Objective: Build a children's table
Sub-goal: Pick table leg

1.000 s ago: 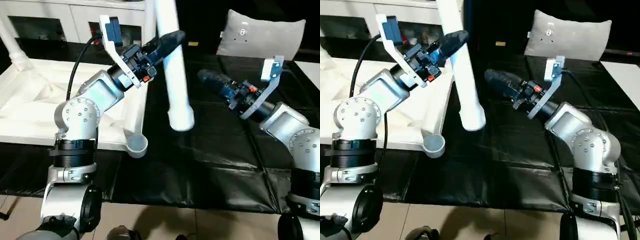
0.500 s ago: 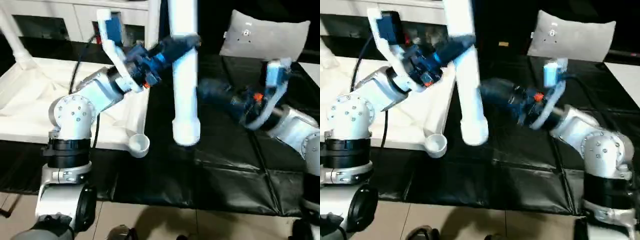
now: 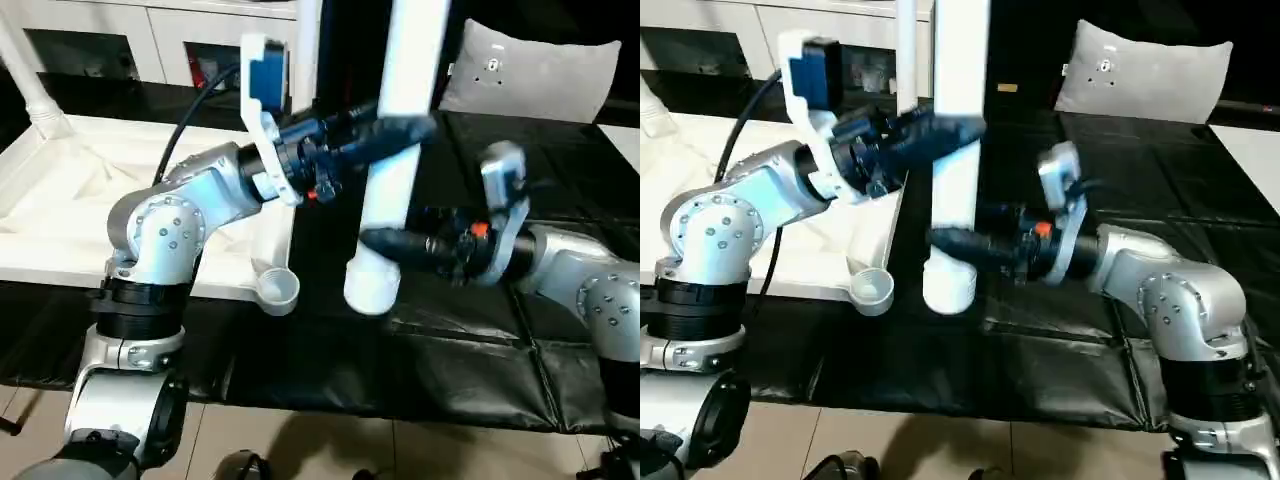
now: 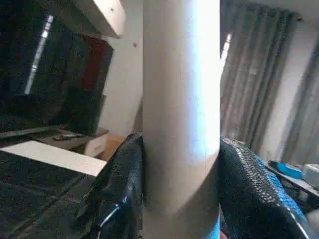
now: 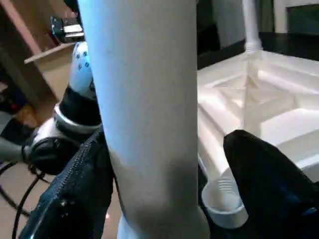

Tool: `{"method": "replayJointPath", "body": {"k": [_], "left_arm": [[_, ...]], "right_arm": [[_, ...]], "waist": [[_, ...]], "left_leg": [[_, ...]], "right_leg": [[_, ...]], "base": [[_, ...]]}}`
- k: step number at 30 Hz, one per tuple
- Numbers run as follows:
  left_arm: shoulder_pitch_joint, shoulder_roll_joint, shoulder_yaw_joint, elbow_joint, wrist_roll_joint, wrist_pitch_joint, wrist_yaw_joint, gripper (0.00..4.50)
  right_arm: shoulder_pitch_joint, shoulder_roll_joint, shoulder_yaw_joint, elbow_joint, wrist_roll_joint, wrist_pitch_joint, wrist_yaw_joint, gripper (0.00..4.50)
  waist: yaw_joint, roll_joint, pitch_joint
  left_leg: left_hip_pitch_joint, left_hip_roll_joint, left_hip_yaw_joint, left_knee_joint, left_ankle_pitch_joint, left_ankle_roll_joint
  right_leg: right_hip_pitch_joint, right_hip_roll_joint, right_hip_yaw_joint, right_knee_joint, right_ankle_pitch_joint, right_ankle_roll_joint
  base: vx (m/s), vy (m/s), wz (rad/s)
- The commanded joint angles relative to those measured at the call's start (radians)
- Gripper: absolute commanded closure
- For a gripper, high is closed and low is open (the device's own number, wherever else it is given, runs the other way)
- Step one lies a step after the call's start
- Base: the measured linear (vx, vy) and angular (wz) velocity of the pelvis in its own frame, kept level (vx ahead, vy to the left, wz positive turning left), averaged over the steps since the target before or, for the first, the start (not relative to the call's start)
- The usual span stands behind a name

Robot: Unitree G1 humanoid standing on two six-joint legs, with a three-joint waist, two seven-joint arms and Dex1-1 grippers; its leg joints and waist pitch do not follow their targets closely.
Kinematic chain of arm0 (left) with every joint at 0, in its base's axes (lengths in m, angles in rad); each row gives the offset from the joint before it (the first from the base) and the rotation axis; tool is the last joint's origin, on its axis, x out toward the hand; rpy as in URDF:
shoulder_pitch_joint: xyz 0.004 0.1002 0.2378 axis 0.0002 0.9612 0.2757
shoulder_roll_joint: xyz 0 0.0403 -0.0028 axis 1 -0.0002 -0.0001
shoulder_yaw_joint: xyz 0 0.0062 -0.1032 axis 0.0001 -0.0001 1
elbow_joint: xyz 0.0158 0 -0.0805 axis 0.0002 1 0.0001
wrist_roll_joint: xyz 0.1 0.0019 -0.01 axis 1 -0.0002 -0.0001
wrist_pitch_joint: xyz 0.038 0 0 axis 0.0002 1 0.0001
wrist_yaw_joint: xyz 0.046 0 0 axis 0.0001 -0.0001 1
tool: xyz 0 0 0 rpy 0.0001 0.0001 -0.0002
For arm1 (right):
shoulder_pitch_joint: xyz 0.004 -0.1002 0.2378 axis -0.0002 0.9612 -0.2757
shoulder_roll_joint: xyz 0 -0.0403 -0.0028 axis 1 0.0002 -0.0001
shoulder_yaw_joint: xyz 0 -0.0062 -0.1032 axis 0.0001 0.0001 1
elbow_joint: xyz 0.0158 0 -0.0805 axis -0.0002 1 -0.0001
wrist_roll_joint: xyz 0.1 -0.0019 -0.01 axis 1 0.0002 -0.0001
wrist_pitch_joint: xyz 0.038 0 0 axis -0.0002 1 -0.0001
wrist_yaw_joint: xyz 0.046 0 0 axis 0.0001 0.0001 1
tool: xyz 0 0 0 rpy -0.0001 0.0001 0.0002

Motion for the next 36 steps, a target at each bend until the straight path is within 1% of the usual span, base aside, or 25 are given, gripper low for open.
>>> {"method": "replayJointPath", "body": {"k": [1,2,3,4,5,6,7,8,9,11,12,13,16,18,19,22,23,24,27,30,31,32,33,35,36], "left_arm": [[-0.019,0.003,-0.015,-0.036,-0.005,0.005,-0.021,2.7],[-0.022,0.004,-0.022,-0.036,-0.007,0.008,-0.032,2.7],[-0.022,0.004,-0.022,-0.036,-0.007,0.008,-0.032,2.7],[-0.023,0.005,-0.026,-0.036,-0.008,0.01,-0.039,2.7],[-0.022,0.007,-0.033,-0.04,-0.008,0.011,-0.048,2.7],[-0.021,0.011,-0.045,-0.047,-0.012,0.017,-0.068,2.7],[-0.021,0.011,-0.045,-0.049,-0.016,0.021,-0.072,2.7],[-0.022,0.009,-0.047,-0.053,-0.026,0.03,-0.08,2.7],[-0.022,0.009,-0.052,-0.058,-0.032,0.038,-0.09,2.7],[-0.022,0.011,-0.06,-0.064,-0.034,0.043,-0.101,2.7],[-0.022,0.012,-0.066,-0.067,-0.034,0.047,-0.111,2.7],[-0.022,0.011,-0.068,-0.068,-0.035,0.049,-0.115,2.7],[-0.025,0.004,-0.07,-0.064,-0.032,0.044,-0.114,2.7],[-0.028,-0.002,-0.071,-0.06,-0.031,0.041,-0.116,2.7],[-0.03,-0.004,-0.075,-0.061,-0.03,0.04,-0.122,2.7],[-0.033,-0.006,-0.078,-0.061,-0.026,0.038,-0.128,2.7],[-0.033,-0.006,-0.078,-0.06,-0.026,0.038,-0.129,2.7],[-0.035,-0.005,-0.077,-0.058,-0.025,0.038,-0.131,2.7],[-0.037,-0.003,-0.076,-0.055,-0.024,0.035,-0.135,2.7],[-0.037,-0.004,-0.077,-0.055,-0.022,0.034,-0.136,2.7],[-0.038,-0.006,-0.077,-0.053,-0.019,0.031,-0.137,2.7],[-0.039,-0.007,-0.078,-0.051,-0.017,0.029,-0.137,2.7],[-0.04,-0.009,-0.078,-0.049,-0.014,0.026,-0.137,2.7],[-0.04,-0.009,-0.077,-0.049,-0.013,0.026,-0.139,2.7],[-0.04,-0.009,-0.078,-0.049,-0.013,0.026,-0.139,2.7]], "right_arm": [[-0.003,-0.02,0.011,-0.007,0.003,-0.006,0.039,0.66],[-0.008,-0.028,0.017,0.001,0.016,0.008,0.064,0.55],[-0.008,-0.028,0.017,0.001,0.016,0.009,0.064,0.55],[-0.009,-0.034,0.022,0.003,0.021,0.013,0.081,0.35],[-0.008,-0.042,0.027,0.001,0.025,0.017,0.102,0.25],[-0.005,-0.056,0.045,-0.001,0.008,-0.012,0.143,0.25],[-0.004,-0.058,0.051,0.002,-0.002,-0.024,0.151,0.19],[-0.004,-0.062,0.063,0.009,-0.023,-0.051,0.169,0.06],[-0.002,-0.065,0.074,0.015,-0.045,-0.082,0.19,0.06],[-0.002,-0.065,0.079,0.018,-0.051,-0.094,0.206,0.0],[-0.001,-0.063,0.078,0.019,-0.046,-0.094,0.227,0.0],[0.0,-0.062,0.076,0.019,-0.039,-0.092,0.238,0.0],[0.003,-0.06,0.084,0.022,-0.043,-0.101,0.26,0.0],[0.003,-0.059,0.091,0.03,-0.043,-0.103,0.27,0.28],[0.002,-0.057,0.096,0.037,-0.038,-0.099,0.278,0.28],[0.003,-0.057,0.106,0.046,-0.03,-0.086,0.295,0.48],[0.004,-0.057,0.108,0.048,-0.033,-0.085,0.302,0.48],[0.007,-0.059,0.112,0.048,-0.037,-0.083,0.31,0.73],[0.011,-0.061,0.116,0.051,-0.043,-0.081,0.315,0.83],[0.01,-0.064,0.121,0.054,-0.044,-0.08,0.319,1.2],[0.011,-0.068,0.13,0.055,-0.051,-0.084,0.326,1.2],[0.012,-0.07,0.136,0.056,-0.06,-0.089,0.327,1.38],[0.013,-0.069,0.145,0.058,-0.076,-0.098,0.323,1.38],[0.013,-0.067,0.148,0.06,-0.082,-0.099,0.321,1.43],[0.012,-0.066,0.148,0.061,-0.081,-0.099,0.321,1.45]], "waist": [[0.002,0.0,-0.069],[0.003,0.0,-0.069],[0.004,0.0,-0.069],[0.004,0.0,-0.07],[0.004,-0.001,-0.07],[0.004,-0.002,-0.07],[0.005,-0.002,-0.071],[0.004,-0.001,-0.07],[0.004,-0.002,-0.071],[0.005,-0.002,-0.071],[0.005,0.001,-0.071],[0.004,0.0,-0.071],[0.004,0.001,-0.072],[0.004,0.0,-0.073],[0.005,0.002,-0.074],[0.005,0.002,-0.073],[0.005,0.003,-0.073],[0.005,0.002,-0.074],[0.006,0.003,-0.074],[0.006,0.002,-0.074],[0.006,0.002,-0.074],[0.006,0.002,-0.075],[0.006,0.004,-0.074],[0.006,0.002,-0.074],[0.006,0.003,-0.074]], "left_leg": [[0.016,0.055,-0.015,-0.068,-0.121,0.008],[0.016,0.055,-0.015,-0.067,-0.122,0.01],[0.016,0.056,-0.015,-0.067,-0.121,0.013],[0.016,0.057,-0.015,-0.067,-0.119,0.014],[0.016,0.057,-0.015,-0.067,-0.119,0.019],[0.016,0.056,-0.015,-0.066,-0.119,0.02],[0.016,0.057,-0.015,-0.066,-0.118,0.021],[0.015,0.057,-0.015,-0.066,-0.116,0.021],[0.016,0.057,-0.015,-0.065,-0.119,0.021],[0.016,0.057,-0.015,-0.065,-0.12,0.02],[0.016,0.058,-0.016,-0.065,-0.114,0.022],[0.016,0.057,-0.015,-0.064,-0.113,0.028],[0.016,0.058,-0.015,-0.063,-0.113,0.033],[0.016,0.057,-0.015,-0.062,-0.109,0.035],[0.016,0.057,-0.015,-0.062,-0.106,0.037],[0.016,0.057,-0.015,-0.062,-0.108,0.038],[0.017,0.058,-0.016,-0.062,-0.11,0.037],[0.017,0.058,-0.016,-0.061,-0.108,0.037],[0.017,0.058,-0.016,-0.062,-0.108,0.039],[0.016,0.058,-0.016,-0.061,-0.105,0.038],[0.017,0.058,-0.016,-0.061,-0.106,0.038],[0.017,0.058,-0.016,-0.06,-0.105,0.038],[0.017,0.058,-0.017,-0.061,-0.106,0.036],[0.017,0.057,-0.016,-0.061,-0.11,0.033],[0.017,0.058,-0.017,-0.061,-0.11,0.033]], "right_leg": [[0.057,-0.084,0.046,-0.076,-0.181,-0.191],[0.058,-0.084,0.046,-0.076,-0.179,-0.194],[0.059,-0.085,0.047,-0.076,-0.177,-0.197],[0.058,-0.085,0.047,-0.075,-0.174,-0.199],[0.059,-0.084,0.046,-0.074,-0.173,-0.203],[0.06,-0.085,0.046,-0.075,-0.173,-0.204],[0.06,-0.085,0.046,-0.074,-0.173,-0.204],[0.058,-0.085,0.046,-0.074,-0.173,-0.206],[0.059,-0.086,0.046,-0.074,-0.176,-0.209],[0.059,-0.087,0.046,-0.074,-0.179,-0.216],[0.059,-0.086,0.046,-0.072,-0.17,-0.218],[0.059,-0.084,0.046,-0.072,-0.163,-0.22],[0.059,-0.084,0.045,-0.071,-0.152,-0.226],[0.061,-0.085,0.045,-0.07,-0.144,-0.231],[0.061,-0.085,0.045,-0.071,-0.138,-0.236],[0.061,-0.083,0.045,-0.07,-0.138,-0.238],[0.061,-0.084,0.045,-0.07,-0.139,-0.239],[0.062,-0.084,0.044,-0.069,-0.134,-0.24],[0.062,-0.084,0.045,-0.069,-0.131,-0.243],[0.063,-0.084,0.045,-0.068,-0.129,-0.243],[0.062,-0.084,0.044,-0.068,-0.13,-0.243],[0.063,-0.084,0.044,-0.068,-0.128,-0.243],[0.062,-0.084,0.044,-0.068,-0.13,-0.244],[0.063,-0.084,0.045,-0.069,-0.135,-0.242],[0.063,-0.085,0.045,-0.068,-0.135,-0.242]], "base": [[0.0,0.0,0.0],[0.0,0.0,0.0],[0.0,0.0,0.0],[0.0,0.0,0.0],[0.0,0.0,0.0],[0.0,0.0,0.0],[0.0,0.0,0.0],[0.0,0.0,0.0],[0.0,0.0,0.0],[0.0,0.0,0.0],[0.0,0.0,0.0],[0.0,0.0,0.0],[0.0,0.0,0.0],[0.0,0.0,0.0],[0.0,0.0,0.0],[0.0,0.0,0.0],[0.0,0.0,0.0],[0.0,0.0,0.0],[0.0,0.0,0.0],[0.0,0.0,0.0],[0.0,0.0,0.0],[0.0,0.0,0.0],[0.0,0.0,0.0],[0.0,0.0,0.0],[0.0,0.0,0.0]]}}
